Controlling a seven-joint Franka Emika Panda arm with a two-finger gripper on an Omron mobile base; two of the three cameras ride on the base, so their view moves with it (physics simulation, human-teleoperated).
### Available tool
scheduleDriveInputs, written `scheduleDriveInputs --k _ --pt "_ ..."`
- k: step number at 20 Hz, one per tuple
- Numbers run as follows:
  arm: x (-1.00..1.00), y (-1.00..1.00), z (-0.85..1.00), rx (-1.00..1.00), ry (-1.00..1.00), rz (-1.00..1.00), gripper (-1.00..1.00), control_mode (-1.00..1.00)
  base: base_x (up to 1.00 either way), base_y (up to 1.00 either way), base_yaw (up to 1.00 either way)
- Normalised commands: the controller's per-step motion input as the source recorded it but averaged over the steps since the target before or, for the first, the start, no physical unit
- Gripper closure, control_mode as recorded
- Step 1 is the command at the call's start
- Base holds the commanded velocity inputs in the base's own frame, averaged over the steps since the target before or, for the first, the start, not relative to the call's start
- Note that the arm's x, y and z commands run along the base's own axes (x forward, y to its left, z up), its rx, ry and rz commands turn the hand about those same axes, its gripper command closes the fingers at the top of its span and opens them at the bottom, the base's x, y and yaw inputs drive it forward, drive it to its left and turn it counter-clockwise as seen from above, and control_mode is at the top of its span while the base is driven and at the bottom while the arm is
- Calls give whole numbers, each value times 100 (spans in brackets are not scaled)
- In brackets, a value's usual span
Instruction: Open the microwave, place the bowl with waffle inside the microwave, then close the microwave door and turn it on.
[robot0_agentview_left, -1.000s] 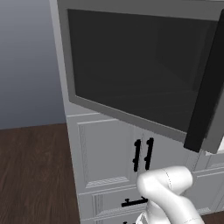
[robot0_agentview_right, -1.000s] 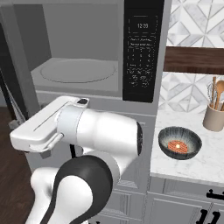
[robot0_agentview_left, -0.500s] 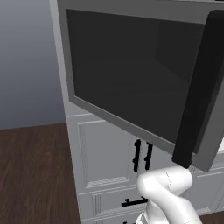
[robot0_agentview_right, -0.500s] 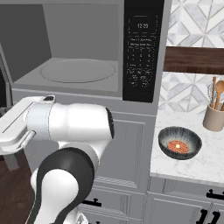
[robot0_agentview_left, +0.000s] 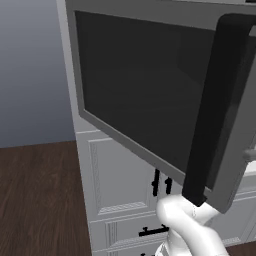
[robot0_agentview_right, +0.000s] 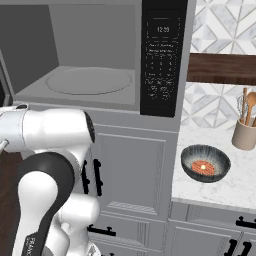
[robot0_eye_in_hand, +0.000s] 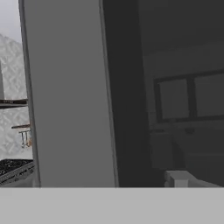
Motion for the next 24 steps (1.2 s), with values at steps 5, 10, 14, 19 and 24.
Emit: scheduleDriveInputs --k 5,10,14,19,24 --pt "-7 67 0 0 1 11 -100 -100 0 0 0" --pt "-16 67 0 -1 0 13 -100 -100 0 0 0" --pt "-16 54 0 0 0 10 -100 -100 0 0 0" --pt "-7 30 0 0 0 1 -100 -100 0 0 0" --pt "0 73 -12 -6 -2 0 -100 -100 0 0 0"
